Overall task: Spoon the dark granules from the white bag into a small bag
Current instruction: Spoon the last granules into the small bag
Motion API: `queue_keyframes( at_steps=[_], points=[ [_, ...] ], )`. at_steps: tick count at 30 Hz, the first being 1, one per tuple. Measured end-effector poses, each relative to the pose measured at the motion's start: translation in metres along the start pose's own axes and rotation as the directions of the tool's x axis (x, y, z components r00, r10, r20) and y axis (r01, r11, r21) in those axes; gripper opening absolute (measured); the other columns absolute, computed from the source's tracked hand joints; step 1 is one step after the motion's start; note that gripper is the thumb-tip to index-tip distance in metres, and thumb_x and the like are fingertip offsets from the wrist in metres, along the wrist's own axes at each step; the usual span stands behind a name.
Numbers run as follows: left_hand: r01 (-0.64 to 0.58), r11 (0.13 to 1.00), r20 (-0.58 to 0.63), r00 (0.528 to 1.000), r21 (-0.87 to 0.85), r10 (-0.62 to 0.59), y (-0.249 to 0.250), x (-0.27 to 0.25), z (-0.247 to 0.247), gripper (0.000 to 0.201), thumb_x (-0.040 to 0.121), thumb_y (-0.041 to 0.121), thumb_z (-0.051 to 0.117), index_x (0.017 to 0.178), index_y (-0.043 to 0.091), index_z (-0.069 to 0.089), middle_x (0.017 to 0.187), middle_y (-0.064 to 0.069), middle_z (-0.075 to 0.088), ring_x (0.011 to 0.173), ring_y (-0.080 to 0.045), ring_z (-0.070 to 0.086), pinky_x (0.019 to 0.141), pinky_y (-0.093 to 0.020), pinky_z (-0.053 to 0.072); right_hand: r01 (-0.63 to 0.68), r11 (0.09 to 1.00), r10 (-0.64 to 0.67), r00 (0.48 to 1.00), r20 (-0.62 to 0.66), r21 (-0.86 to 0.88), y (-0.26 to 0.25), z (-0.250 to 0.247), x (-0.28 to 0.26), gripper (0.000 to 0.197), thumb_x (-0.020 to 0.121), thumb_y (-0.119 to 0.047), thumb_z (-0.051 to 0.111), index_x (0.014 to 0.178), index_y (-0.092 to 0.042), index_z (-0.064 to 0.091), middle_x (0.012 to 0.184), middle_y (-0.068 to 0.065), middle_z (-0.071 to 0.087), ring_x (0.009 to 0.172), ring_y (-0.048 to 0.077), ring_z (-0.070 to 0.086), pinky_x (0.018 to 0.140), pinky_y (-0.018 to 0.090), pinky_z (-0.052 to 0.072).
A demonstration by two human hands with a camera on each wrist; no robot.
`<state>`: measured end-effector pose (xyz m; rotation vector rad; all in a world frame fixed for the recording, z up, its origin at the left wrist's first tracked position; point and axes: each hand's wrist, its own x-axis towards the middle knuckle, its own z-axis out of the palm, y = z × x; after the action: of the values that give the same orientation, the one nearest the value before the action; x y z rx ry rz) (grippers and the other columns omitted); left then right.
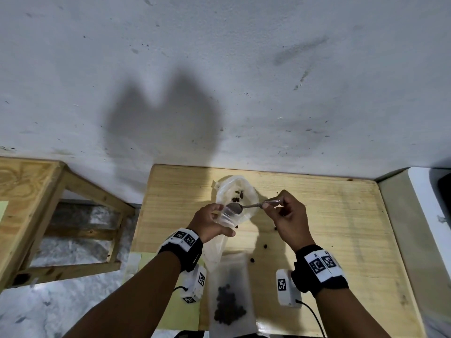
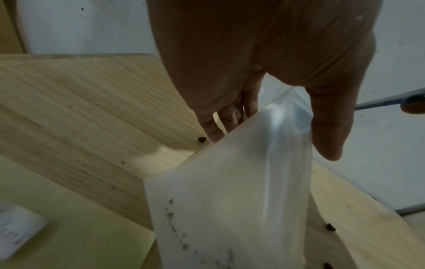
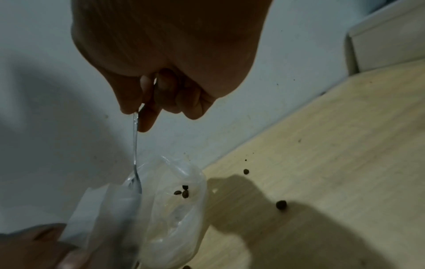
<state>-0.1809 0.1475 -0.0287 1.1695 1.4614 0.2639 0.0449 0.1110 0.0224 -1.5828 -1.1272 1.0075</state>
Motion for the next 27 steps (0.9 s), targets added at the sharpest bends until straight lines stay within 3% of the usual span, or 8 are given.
queue_keyframes(
  at_steps=[3,6,10,14,19,22,24,27],
  points=[
    [-0.010,1.000,-0.019,1.000,-0.006,0.009,-0.001,-0.001,-0.001,0.094,0.050,0.022,0.096,0.134,0.018,0.053,0.127,0.005,0.058,0.115,-0.015,0.055,0.088,-0.024,0.046,0.026,0.997,-0.012,0.980,-0.198,0.067,0.000,-0.004,0.002,0.040,0.086,0.000,0.072,0.067,-0.028,0.051,0.077,0.018,0.066,0.062,0.019,0.053,0.054,0.028,0.039],
    [-0.018,1.000,-0.008,1.000,0.008,0.018,-0.001,-0.001,-0.003,0.093,0.050,0.021,0.096,0.133,0.018,0.054,0.127,0.006,0.059,0.114,-0.013,0.056,0.086,-0.022,0.046,-0.014,1.000,0.011,0.948,-0.319,-0.008,0.007,-0.001,0.005,0.025,0.085,0.000,0.070,0.072,-0.008,0.050,0.073,0.009,0.062,0.057,0.018,0.048,0.050,0.025,0.039],
    [-0.046,0.999,0.016,0.999,0.028,0.045,0.000,-0.002,-0.003,0.090,0.048,0.020,0.097,0.129,0.019,0.056,0.124,0.006,0.061,0.115,-0.014,0.058,0.089,-0.024,0.048,-0.047,0.976,-0.015,0.959,-0.284,-0.212,0.020,0.012,0.006,0.028,0.084,-0.009,0.069,0.069,-0.019,0.048,0.063,0.010,0.060,0.041,0.016,0.034,0.048,0.027,0.035],
    [-0.098,0.995,-0.050,0.994,-0.001,0.098,0.002,-0.004,-0.004,0.087,0.052,0.015,0.096,0.129,0.019,0.054,0.127,0.008,0.055,0.113,-0.011,0.055,0.086,-0.018,0.043,-0.042,0.932,-0.064,0.959,-0.276,-0.361,0.024,0.015,0.004,0.028,0.081,-0.012,0.066,0.068,-0.018,0.042,0.048,0.003,0.044,0.039,0.016,0.033,0.049,0.028,0.037],
    [-0.128,0.992,-0.078,0.989,-0.023,0.126,0.003,-0.005,-0.002,0.089,0.053,0.014,0.095,0.131,0.017,0.054,0.131,0.006,0.055,0.116,-0.012,0.055,0.091,-0.018,0.042,-0.011,0.958,-0.061,0.968,-0.242,-0.285,0.017,0.019,0.002,0.028,0.083,-0.010,0.065,0.069,-0.018,0.043,0.051,0.014,0.045,0.040,0.014,0.030,0.047,0.025,0.031],
    [-0.120,0.992,-0.054,0.992,-0.030,0.118,0.005,-0.005,-0.001,0.089,0.054,0.013,0.095,0.132,0.019,0.053,0.130,0.006,0.056,0.112,-0.010,0.054,0.082,-0.010,0.042,0.058,0.977,-0.099,0.975,-0.198,-0.206,0.009,0.026,0.003,0.032,0.087,-0.010,0.068,0.069,-0.023,0.045,0.060,0.018,0.053,0.043,0.014,0.032,0.046,0.026,0.030],
    [-0.131,0.991,-0.048,0.990,-0.028,0.130,0.006,-0.005,-0.001,0.089,0.055,0.012,0.095,0.133,0.018,0.052,0.131,0.005,0.055,0.111,-0.010,0.054,0.079,-0.008,0.041,0.068,0.971,-0.104,0.984,-0.148,-0.229,0.010,0.030,0.004,0.031,0.088,-0.015,0.070,0.070,-0.025,0.046,0.064,0.013,0.061,0.043,0.013,0.034,0.045,0.026,0.032],
    [-0.144,0.989,-0.074,0.987,-0.030,0.141,0.008,-0.006,-0.002,0.090,0.055,0.014,0.095,0.135,0.016,0.052,0.134,0.004,0.054,0.114,-0.012,0.054,0.087,-0.017,0.043,0.033,0.947,-0.073,0.991,-0.115,-0.318,0.021,0.034,0.005,0.027,0.087,-0.020,0.069,0.073,-0.021,0.046,0.075,-0.008,0.071,0.039,0.010,0.034,0.048,0.027,0.037]
  ],
)
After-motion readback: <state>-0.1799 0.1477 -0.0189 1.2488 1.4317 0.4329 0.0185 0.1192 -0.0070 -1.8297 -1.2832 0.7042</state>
